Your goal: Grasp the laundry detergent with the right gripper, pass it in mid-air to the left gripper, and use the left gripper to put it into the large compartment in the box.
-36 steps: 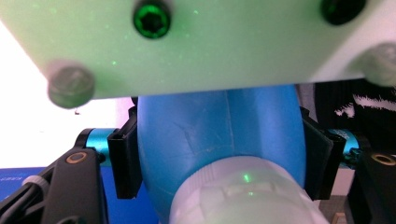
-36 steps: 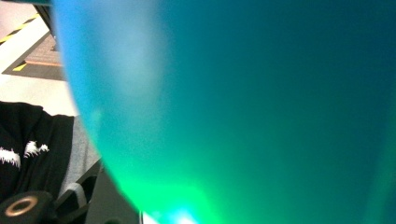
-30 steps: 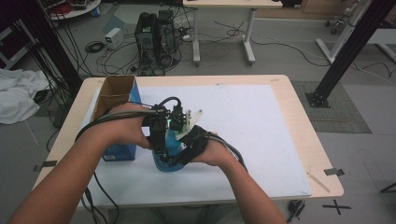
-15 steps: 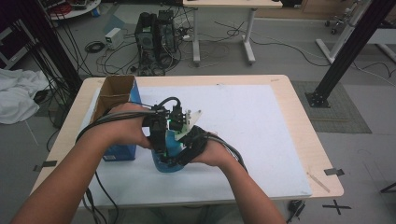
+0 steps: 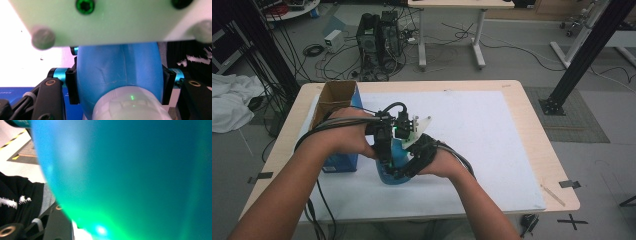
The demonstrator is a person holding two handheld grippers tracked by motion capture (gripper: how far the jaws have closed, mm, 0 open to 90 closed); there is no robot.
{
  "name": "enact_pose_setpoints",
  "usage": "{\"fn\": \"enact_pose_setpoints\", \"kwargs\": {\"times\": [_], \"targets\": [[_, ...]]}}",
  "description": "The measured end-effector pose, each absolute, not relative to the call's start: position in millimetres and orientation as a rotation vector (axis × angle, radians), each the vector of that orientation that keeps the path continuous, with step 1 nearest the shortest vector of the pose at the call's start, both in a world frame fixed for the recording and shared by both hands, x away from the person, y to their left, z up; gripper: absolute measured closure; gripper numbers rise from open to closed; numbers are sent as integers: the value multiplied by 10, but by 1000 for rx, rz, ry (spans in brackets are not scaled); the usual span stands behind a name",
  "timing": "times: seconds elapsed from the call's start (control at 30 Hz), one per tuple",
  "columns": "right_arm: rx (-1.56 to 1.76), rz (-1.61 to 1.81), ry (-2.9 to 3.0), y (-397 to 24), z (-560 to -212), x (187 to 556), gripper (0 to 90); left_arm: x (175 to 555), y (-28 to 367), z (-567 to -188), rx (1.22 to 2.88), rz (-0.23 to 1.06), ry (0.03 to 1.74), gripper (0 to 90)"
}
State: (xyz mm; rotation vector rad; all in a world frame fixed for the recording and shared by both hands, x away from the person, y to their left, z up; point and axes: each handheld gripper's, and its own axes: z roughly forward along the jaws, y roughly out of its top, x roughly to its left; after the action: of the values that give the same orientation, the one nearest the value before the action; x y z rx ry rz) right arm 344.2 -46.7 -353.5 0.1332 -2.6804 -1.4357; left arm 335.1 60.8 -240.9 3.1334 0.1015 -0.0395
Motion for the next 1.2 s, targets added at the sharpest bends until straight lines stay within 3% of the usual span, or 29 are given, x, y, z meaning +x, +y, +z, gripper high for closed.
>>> {"fn": "enact_pose_setpoints", "kwargs": {"times": [0.13,0.17,0.37,0.9,1.03,1.2], "targets": [[161,-1463,-2701,-516,-3528,3486,310,3375,620,-2355,3148,-105,116,380],[126,-1454,-2700,-540,-3519,3472,308,3355,622,-2347,3123,-25,155,380],[62,-1434,-2718,-680,-3452,3463,232,3364,639,-2294,3137,-49,166,380],[78,-1280,-2868,-985,-3213,3475,203,3439,790,-2062,3128,-76,331,379],[41,-1212,-2915,-1032,-3156,3471,139,3462,855,-1963,3115,-78,381,379],[33,-1156,-2938,-1102,-3092,3471,138,3483,929,-1845,3091,-72,433,379]]}}
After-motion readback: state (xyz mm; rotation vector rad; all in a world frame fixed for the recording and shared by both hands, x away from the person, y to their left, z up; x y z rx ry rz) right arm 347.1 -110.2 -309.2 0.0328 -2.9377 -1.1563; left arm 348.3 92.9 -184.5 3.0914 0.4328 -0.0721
